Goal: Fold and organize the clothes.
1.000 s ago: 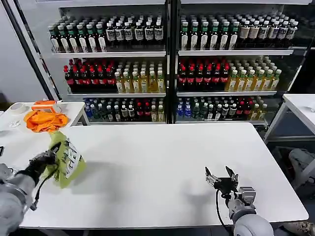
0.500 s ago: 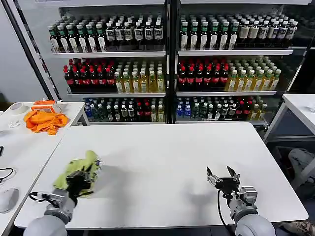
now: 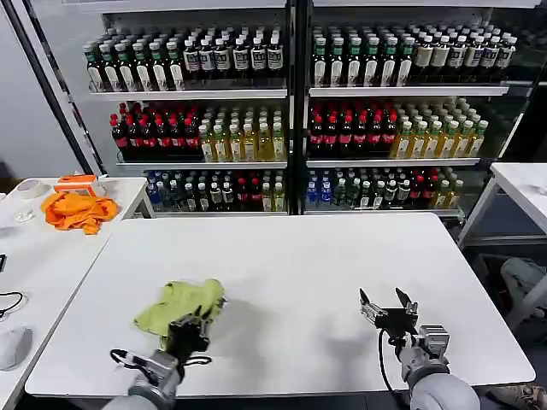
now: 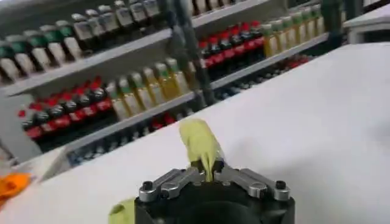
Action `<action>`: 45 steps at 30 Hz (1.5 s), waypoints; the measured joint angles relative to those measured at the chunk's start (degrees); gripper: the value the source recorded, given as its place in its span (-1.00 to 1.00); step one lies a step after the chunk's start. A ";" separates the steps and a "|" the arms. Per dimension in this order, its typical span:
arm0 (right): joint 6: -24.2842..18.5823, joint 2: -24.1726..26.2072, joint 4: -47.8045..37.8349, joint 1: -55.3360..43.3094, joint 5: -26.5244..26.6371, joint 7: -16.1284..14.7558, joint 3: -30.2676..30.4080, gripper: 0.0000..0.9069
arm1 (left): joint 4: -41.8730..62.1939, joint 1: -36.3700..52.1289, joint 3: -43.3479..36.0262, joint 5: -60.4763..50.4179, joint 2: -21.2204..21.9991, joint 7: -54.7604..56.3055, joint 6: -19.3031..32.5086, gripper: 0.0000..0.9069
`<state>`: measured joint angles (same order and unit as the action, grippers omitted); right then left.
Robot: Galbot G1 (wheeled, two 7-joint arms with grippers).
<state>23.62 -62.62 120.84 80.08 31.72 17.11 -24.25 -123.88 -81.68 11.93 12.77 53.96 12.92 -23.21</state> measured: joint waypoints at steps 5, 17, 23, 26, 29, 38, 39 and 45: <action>0.09 0.17 0.13 -0.60 0.01 -0.14 0.81 1.00 | -0.35 2.37 -4.48 2.50 3.08 -0.35 -0.03 1.00; 0.67 -0.68 0.98 -2.29 4.06 -0.17 5.13 1.00 | -2.93 2.24 -5.32 15.89 8.37 -1.37 2.87 1.00; 0.99 -1.54 0.45 -3.95 8.25 0.60 9.80 1.00 | -3.71 0.42 0.43 21.57 8.61 -0.46 4.25 1.00; 1.03 -1.95 0.06 -5.04 10.40 1.08 12.89 1.00 | -3.72 -0.60 3.99 23.59 8.57 0.10 4.58 1.00; 1.28 -2.67 -0.65 -6.53 12.30 1.76 16.55 1.00 | -4.09 -1.65 7.50 25.03 8.57 0.60 4.63 1.00; 1.21 -4.84 -3.36 -10.01 17.15 4.15 25.47 1.00 | -4.59 -4.15 13.93 26.84 9.49 1.16 4.91 1.00; 1.21 -5.04 -3.67 -10.23 17.59 4.42 26.07 1.00 | -4.62 -4.31 14.27 26.93 9.62 1.19 4.94 1.00; 0.83 -5.81 -5.54 -11.05 19.68 6.07 28.38 -1.00 | -4.66 -4.67 15.60 27.21 9.93 1.39 5.09 1.00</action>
<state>24.44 -68.43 115.30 69.02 51.40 23.18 4.13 -128.54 -86.35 27.53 39.98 63.89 14.31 -18.12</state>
